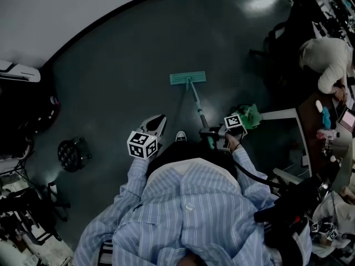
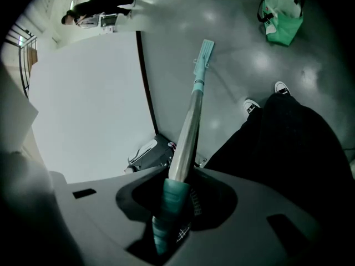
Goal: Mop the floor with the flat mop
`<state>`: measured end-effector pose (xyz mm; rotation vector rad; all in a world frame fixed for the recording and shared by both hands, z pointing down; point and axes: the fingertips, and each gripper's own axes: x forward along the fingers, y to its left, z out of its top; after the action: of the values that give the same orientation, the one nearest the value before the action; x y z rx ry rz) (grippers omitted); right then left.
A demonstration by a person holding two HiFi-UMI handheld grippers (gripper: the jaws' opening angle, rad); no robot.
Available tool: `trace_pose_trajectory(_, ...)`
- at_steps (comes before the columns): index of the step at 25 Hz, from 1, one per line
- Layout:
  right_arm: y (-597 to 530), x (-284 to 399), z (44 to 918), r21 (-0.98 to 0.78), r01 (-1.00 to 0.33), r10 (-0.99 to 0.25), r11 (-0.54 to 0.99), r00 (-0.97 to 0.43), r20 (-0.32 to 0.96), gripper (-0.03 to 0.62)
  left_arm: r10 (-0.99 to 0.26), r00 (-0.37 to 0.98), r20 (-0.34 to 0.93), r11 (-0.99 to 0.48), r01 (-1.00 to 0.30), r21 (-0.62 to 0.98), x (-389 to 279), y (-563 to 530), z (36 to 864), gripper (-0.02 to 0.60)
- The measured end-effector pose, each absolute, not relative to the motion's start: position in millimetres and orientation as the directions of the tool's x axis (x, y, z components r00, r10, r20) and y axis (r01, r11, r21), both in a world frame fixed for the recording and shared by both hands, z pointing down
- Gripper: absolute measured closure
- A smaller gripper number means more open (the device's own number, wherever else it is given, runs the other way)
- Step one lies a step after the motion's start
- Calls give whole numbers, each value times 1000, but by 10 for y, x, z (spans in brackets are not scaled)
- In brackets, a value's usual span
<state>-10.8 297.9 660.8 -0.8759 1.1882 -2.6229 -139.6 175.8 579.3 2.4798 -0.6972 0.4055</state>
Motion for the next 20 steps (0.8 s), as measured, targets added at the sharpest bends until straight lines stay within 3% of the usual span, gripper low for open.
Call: trace_pose_trajectory(20,2031,522,6594,-710,-229,-251,-666,-827,503,497,-406,809,425,-713,-572,406,-1138,1283,5872,568)
